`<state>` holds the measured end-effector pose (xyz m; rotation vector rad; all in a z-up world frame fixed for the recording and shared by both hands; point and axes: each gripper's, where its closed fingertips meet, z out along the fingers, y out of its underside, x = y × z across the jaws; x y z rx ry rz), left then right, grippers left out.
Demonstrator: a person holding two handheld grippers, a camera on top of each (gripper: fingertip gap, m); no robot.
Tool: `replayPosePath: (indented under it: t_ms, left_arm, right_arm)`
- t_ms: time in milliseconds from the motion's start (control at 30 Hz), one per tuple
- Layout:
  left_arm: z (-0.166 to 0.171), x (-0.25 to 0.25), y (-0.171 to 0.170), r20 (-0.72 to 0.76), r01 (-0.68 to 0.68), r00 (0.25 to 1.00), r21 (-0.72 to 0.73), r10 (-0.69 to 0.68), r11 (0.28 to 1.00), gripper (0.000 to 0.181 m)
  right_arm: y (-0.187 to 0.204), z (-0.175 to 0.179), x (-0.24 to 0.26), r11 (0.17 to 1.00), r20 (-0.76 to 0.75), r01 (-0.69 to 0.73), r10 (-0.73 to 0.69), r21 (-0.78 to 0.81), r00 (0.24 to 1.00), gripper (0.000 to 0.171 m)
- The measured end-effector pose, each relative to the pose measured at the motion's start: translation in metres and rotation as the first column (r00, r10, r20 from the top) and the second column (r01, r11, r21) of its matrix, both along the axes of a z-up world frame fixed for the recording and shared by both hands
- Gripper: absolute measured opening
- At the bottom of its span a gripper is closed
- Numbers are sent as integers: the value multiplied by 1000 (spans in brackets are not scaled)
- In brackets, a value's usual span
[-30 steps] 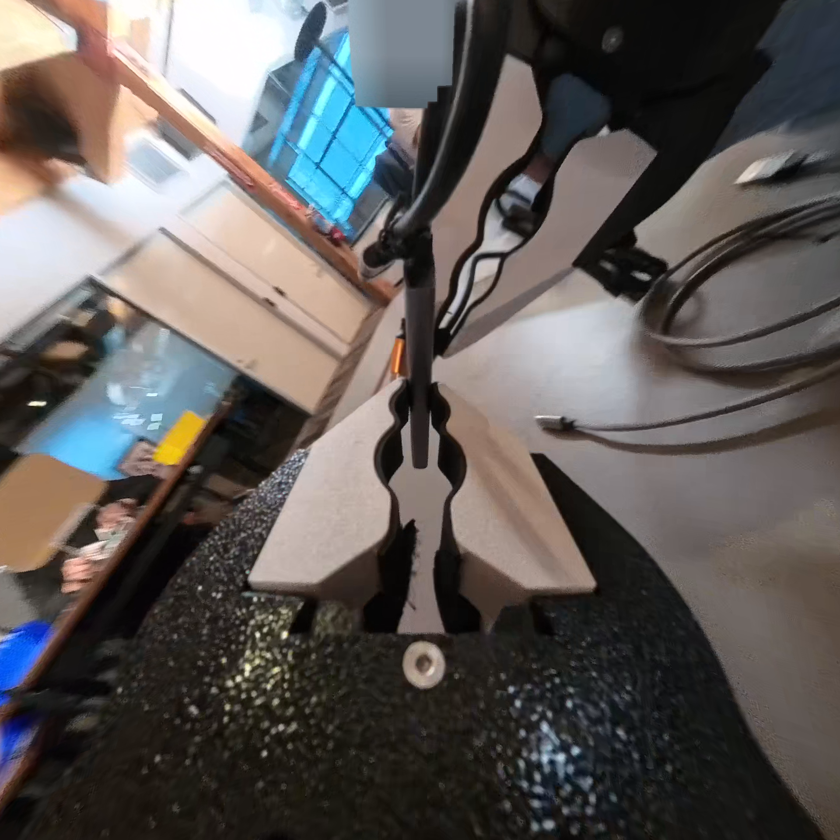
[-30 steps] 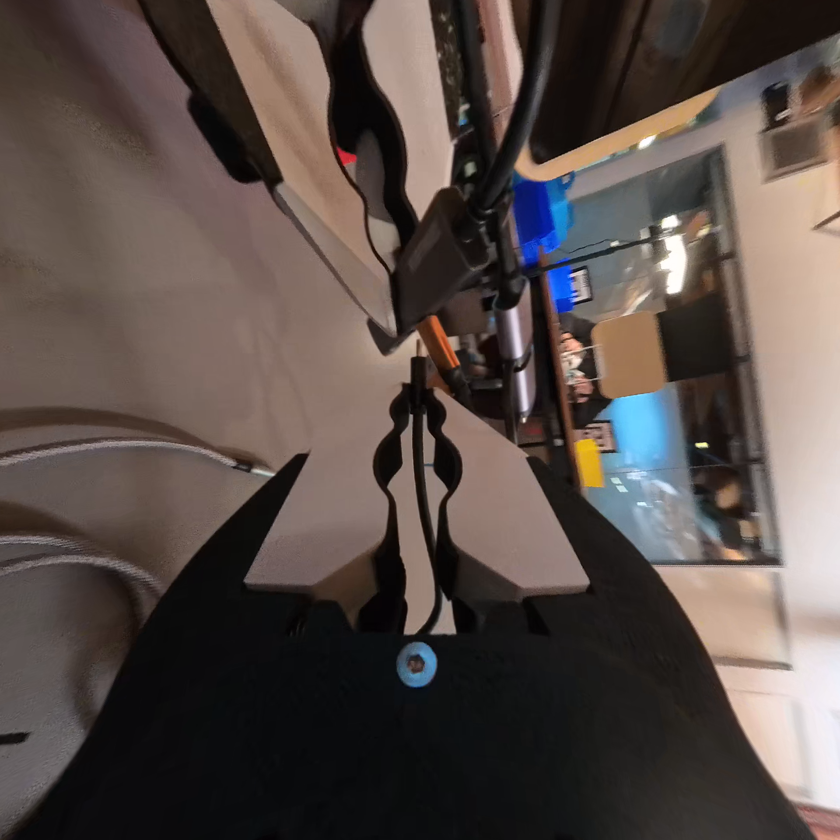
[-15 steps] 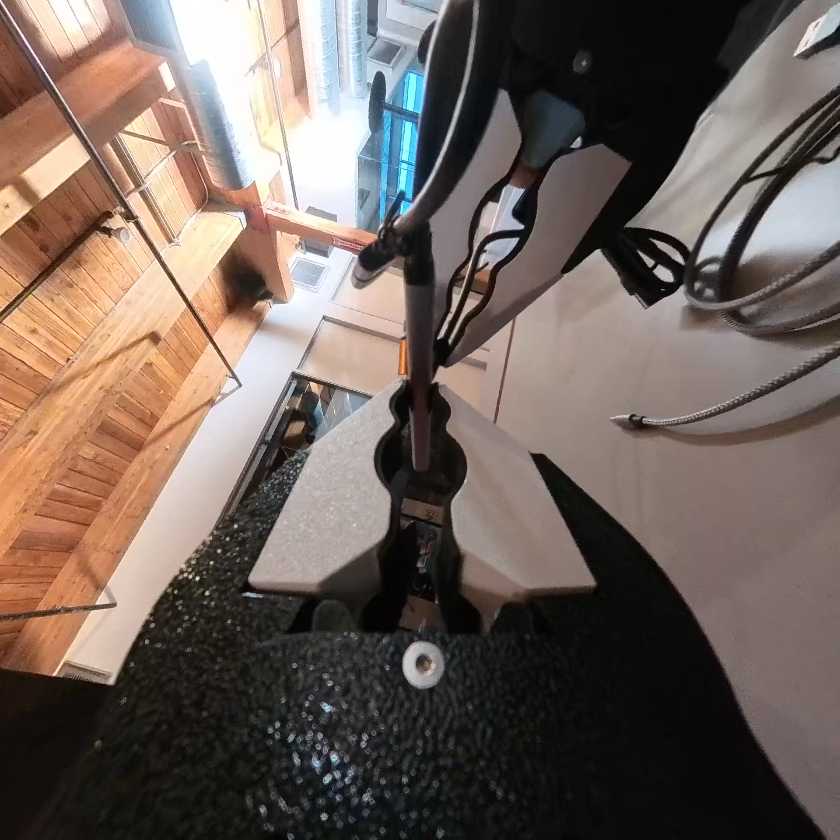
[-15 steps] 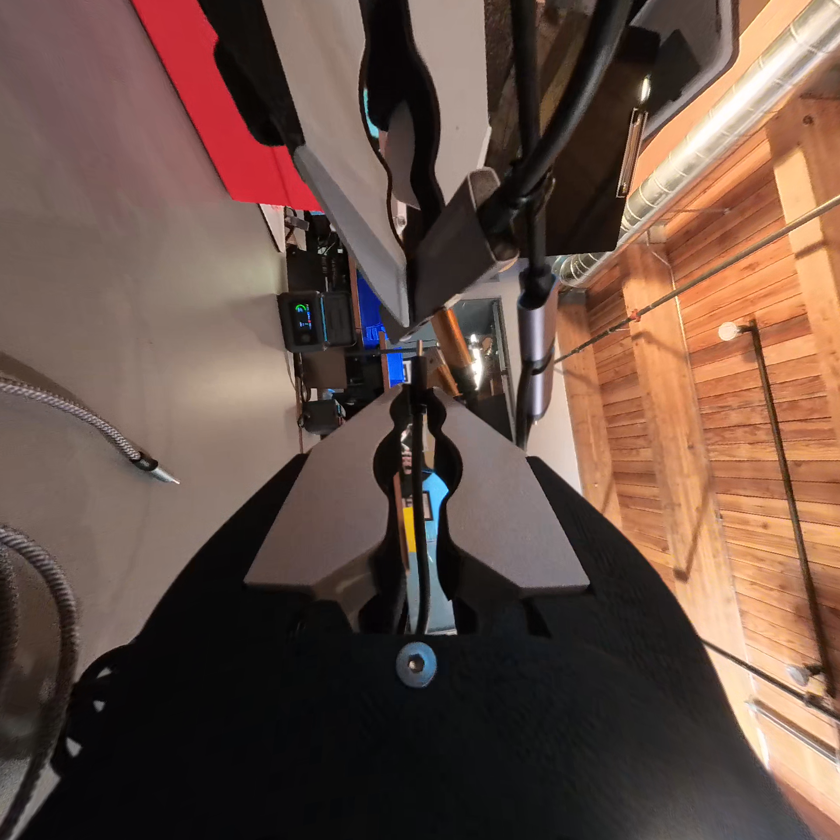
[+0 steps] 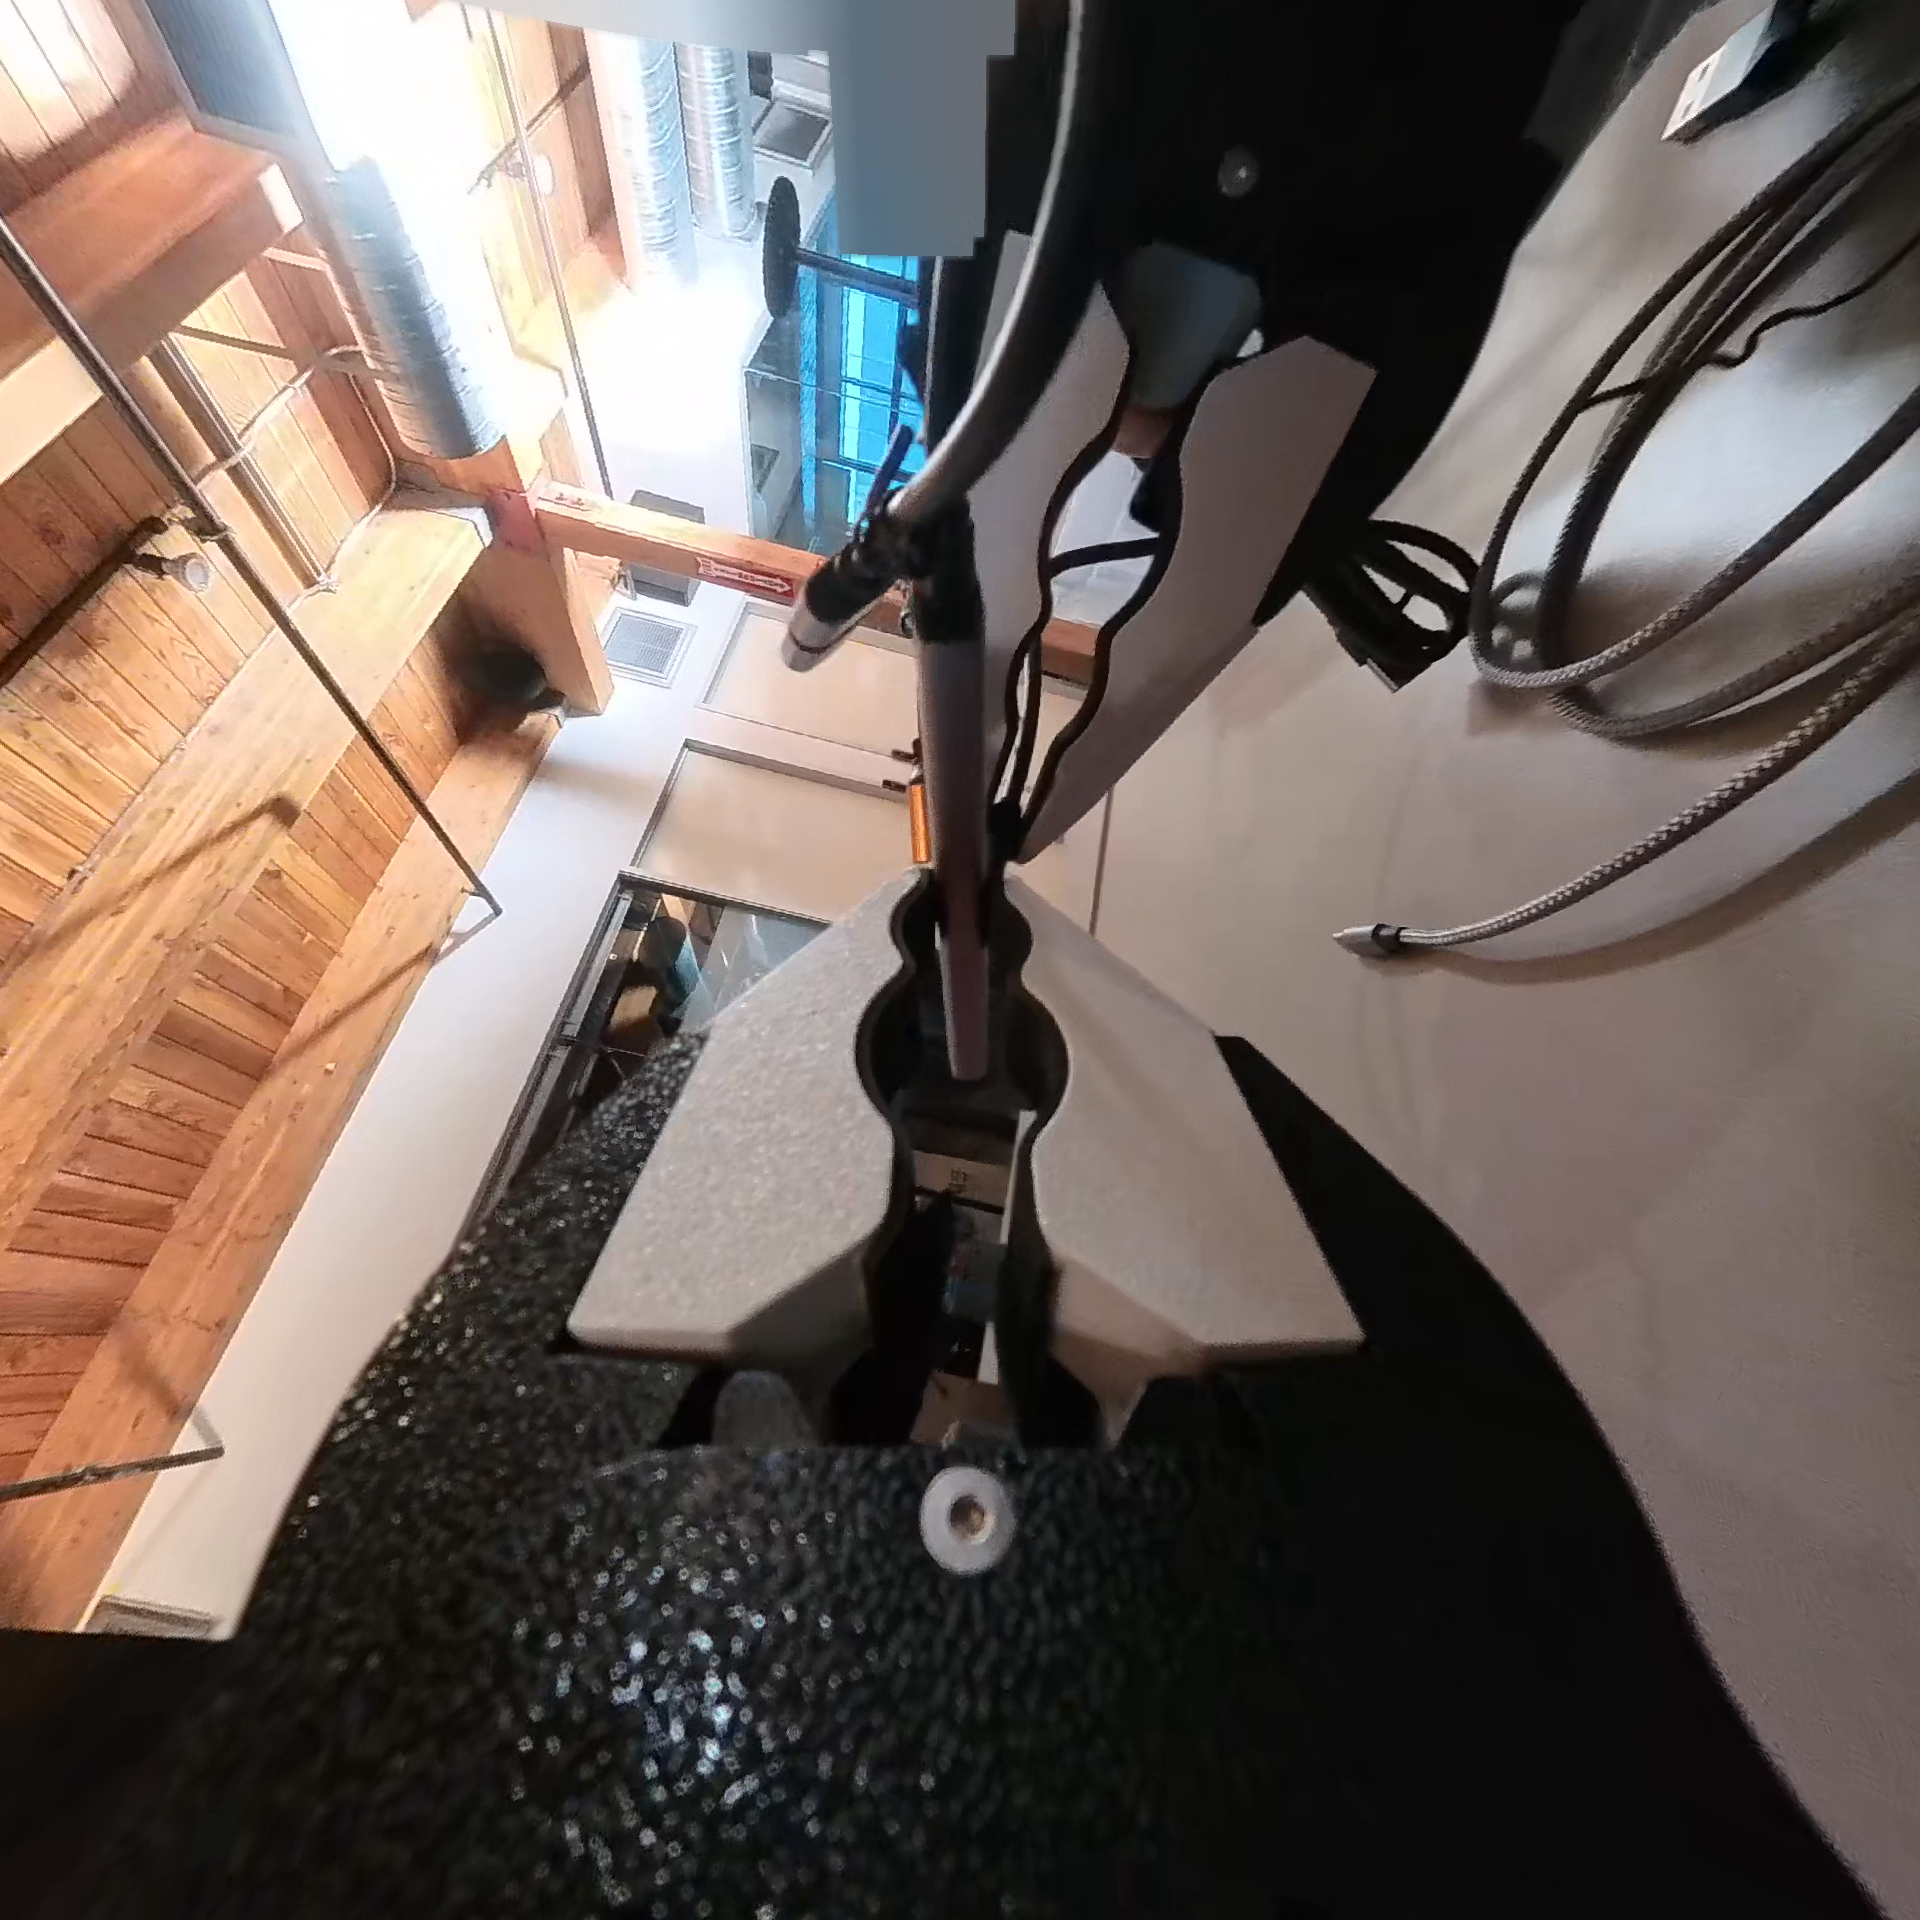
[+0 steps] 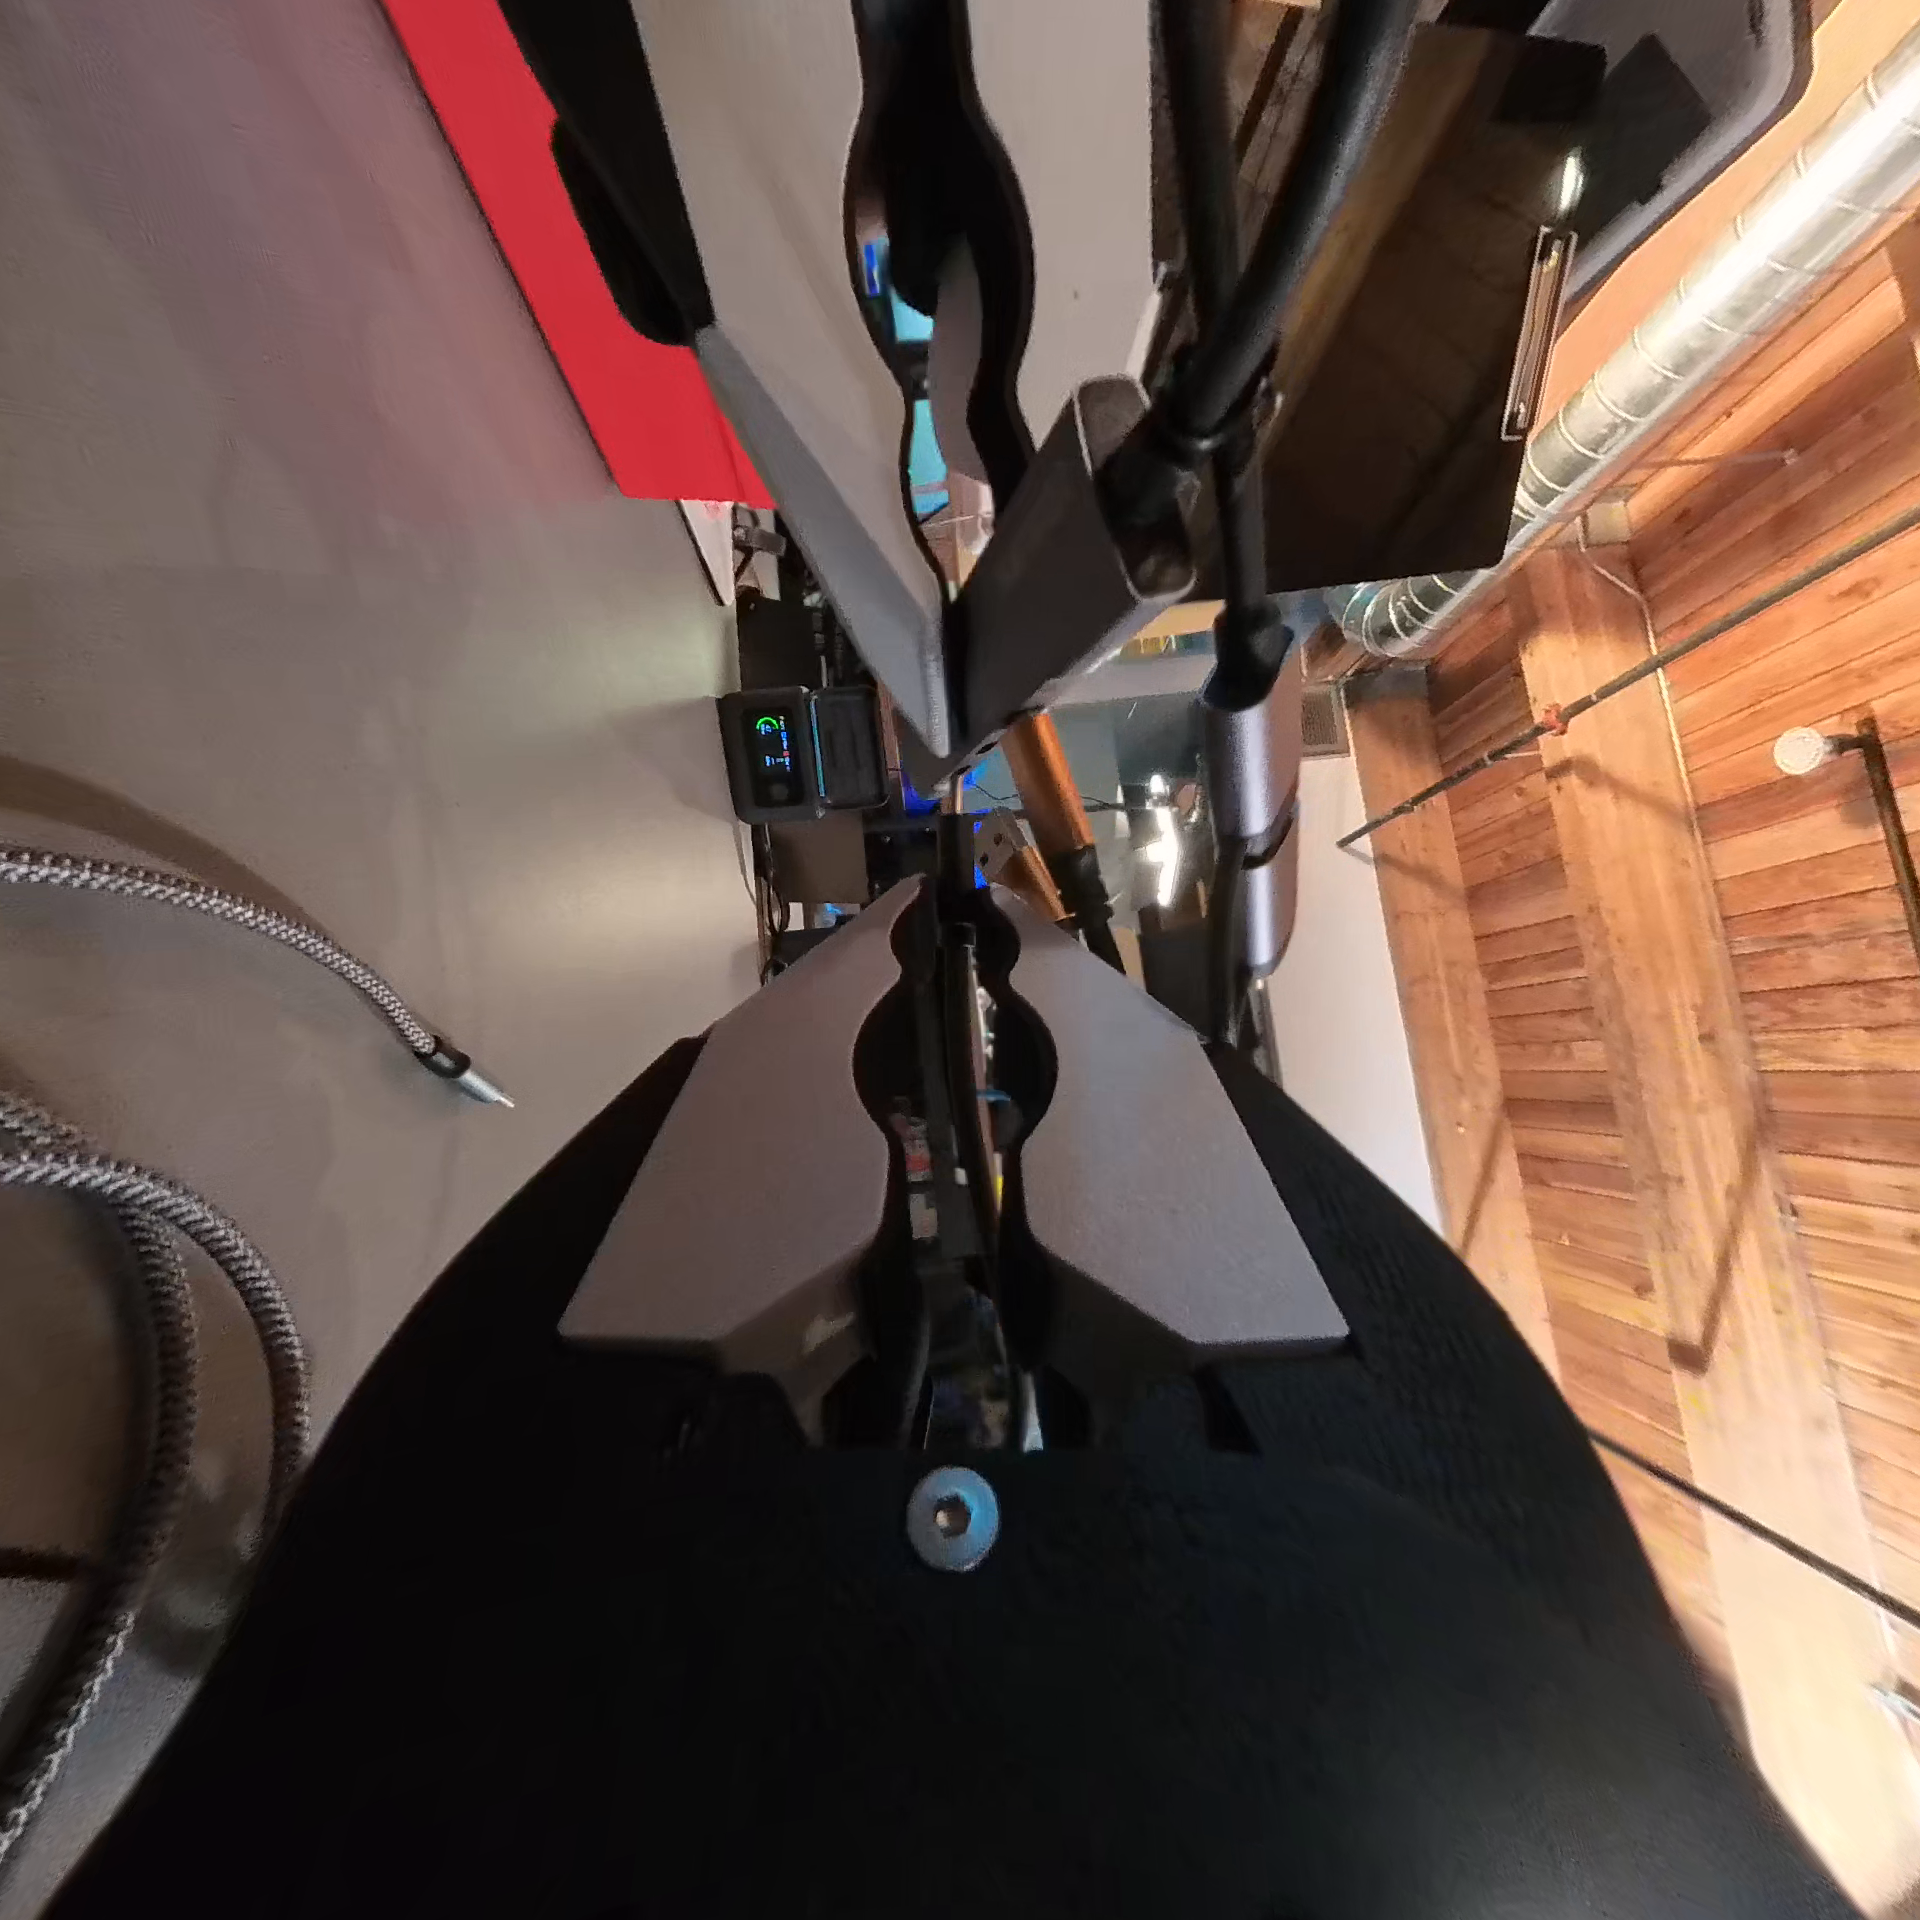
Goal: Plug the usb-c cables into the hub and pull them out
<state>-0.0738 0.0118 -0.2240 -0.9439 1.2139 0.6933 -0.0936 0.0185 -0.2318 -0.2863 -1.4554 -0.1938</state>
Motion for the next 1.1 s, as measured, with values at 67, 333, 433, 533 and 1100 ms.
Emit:
replayPosePath:
  t_ms: [67,333,433,533,1100]
  left_arm:
    - [-1,3,-2,17,27,1000,-16,-27,1000,7]
    - [-4,6,-5,-13,44,999,-25,-44,999,7]
    - [-5,9,-7,8,76,997,-58,-76,995,7]
    - [-4,5,-6,4,59,998,-51,-59,997,7]
    - [-15,4,-7,-7,67,998,-107,-68,992,7]
  right_arm:
    - [0,0,-1,1000,-8,5,-5,-23,1000,5]
    - [-8,-8,-2,996,38,-63,66,-62,997,5]
    - [-10,-10,-3,989,40,-83,89,-121,995,5]
    - [-5,-7,-3,990,27,-57,61,-130,998,5]
    - [-4,-14,-1,987,78,-60,72,-146,994,5]
